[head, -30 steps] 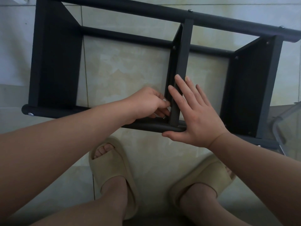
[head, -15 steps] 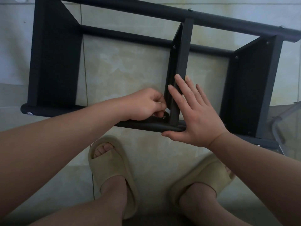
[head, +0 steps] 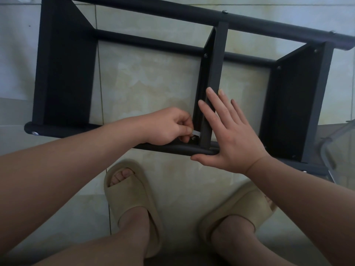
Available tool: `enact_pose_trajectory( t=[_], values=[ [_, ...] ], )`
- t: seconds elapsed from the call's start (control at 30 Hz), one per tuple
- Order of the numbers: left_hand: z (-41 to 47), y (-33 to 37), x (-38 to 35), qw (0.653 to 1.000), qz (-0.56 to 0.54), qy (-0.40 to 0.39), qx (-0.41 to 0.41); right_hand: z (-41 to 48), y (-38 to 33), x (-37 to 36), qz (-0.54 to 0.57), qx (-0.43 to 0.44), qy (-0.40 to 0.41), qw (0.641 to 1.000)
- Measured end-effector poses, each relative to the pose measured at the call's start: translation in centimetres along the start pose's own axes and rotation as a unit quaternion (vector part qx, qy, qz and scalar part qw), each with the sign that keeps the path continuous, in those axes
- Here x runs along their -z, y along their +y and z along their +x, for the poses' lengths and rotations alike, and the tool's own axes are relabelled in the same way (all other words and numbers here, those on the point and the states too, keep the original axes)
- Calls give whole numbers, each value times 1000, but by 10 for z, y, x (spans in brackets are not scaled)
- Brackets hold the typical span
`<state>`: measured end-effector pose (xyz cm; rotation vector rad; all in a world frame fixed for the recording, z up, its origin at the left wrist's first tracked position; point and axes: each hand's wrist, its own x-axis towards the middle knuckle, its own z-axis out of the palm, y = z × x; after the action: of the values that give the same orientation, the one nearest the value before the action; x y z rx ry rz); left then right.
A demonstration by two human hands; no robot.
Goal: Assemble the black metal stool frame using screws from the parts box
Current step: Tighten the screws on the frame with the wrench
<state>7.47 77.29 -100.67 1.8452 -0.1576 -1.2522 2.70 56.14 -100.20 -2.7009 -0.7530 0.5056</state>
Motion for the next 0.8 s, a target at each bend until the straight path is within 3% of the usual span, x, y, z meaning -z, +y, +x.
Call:
enact_pose_trajectory(
  t=[0.5,0.8],
  values=[
    [-1,-1,-2,995,101,-18,0,0,0,-1,-1,0,7,1000],
    [-1,0,-2,994,97,-39,-4,0,0,-1,0,-1,4,1000]
  ],
)
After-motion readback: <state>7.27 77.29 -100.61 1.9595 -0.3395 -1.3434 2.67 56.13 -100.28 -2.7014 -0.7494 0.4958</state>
